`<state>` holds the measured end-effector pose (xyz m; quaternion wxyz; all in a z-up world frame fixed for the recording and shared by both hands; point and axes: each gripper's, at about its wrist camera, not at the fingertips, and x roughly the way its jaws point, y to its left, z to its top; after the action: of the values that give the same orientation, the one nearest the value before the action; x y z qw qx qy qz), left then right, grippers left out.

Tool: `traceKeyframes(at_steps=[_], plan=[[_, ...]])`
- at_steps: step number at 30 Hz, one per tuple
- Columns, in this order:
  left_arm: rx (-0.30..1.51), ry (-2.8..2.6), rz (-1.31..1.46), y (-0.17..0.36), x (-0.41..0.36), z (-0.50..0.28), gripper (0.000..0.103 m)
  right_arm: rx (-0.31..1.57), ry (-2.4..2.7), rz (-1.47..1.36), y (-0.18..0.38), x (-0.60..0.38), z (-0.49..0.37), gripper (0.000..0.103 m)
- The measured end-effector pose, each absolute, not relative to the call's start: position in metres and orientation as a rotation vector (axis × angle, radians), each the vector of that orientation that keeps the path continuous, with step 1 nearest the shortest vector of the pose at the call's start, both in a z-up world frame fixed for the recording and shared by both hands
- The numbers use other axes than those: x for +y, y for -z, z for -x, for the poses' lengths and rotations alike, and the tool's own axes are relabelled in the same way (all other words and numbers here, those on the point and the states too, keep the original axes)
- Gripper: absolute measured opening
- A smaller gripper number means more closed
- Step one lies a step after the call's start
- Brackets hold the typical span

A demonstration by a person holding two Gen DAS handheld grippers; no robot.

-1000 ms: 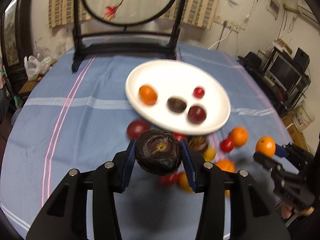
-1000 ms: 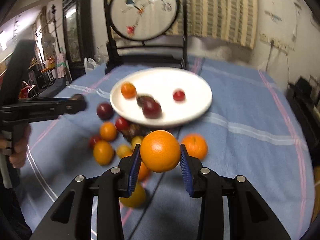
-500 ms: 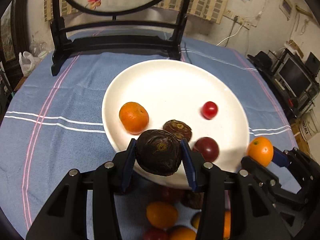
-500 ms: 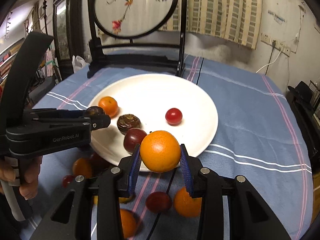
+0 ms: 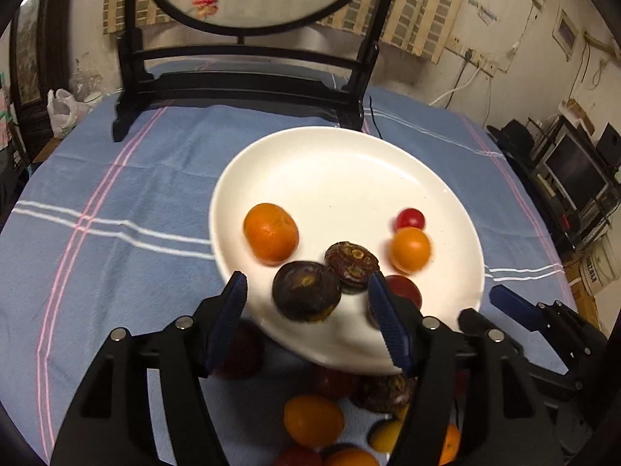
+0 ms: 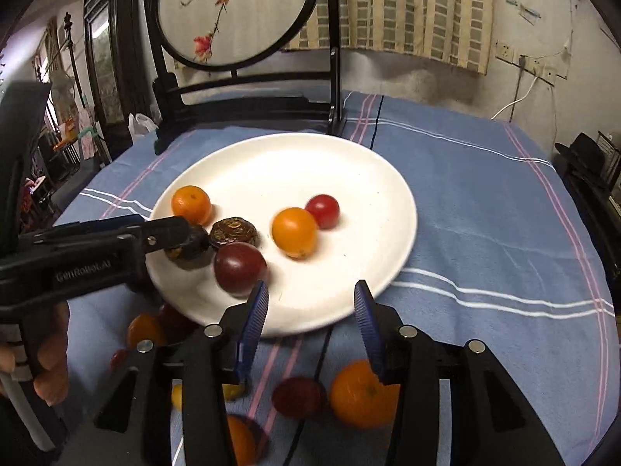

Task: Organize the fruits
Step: 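Place the brown fruit and orange on the white plate, opening both tools, then grasp the yellow-green citrus with the right tool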

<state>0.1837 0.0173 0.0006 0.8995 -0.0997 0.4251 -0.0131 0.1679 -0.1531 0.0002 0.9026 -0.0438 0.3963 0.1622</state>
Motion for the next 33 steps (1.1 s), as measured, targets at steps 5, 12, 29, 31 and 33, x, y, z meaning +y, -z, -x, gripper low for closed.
traceKeyframes(at_steps=[5, 12, 29, 31, 33], plan=[[0.853, 0.014, 0.172, -0.007, 0.021, -0.151, 0.069, 0.790, -0.359, 0.112, -0.007, -0.167, -0.132, 0.059], [0.868, 0.015, 0.151, -0.001, 0.029, -0.113, 0.079, 0.814, -0.354, 0.144, 0.002, -0.177, -0.093, 0.060], [0.852, 0.046, 0.231, 0.016, 0.052, -0.081, 0.079, 0.911, -0.428, 0.165, 0.024, -0.145, -0.047, 0.075], [0.854, 0.049, 0.233, 0.017, 0.052, -0.081, 0.079, 0.921, -0.414, 0.206, 0.027, -0.137, -0.045, 0.075], [0.855, 0.050, 0.228, 0.017, 0.051, -0.081, 0.079, 0.934, -0.402, 0.232, 0.032, -0.131, -0.046, 0.075]])
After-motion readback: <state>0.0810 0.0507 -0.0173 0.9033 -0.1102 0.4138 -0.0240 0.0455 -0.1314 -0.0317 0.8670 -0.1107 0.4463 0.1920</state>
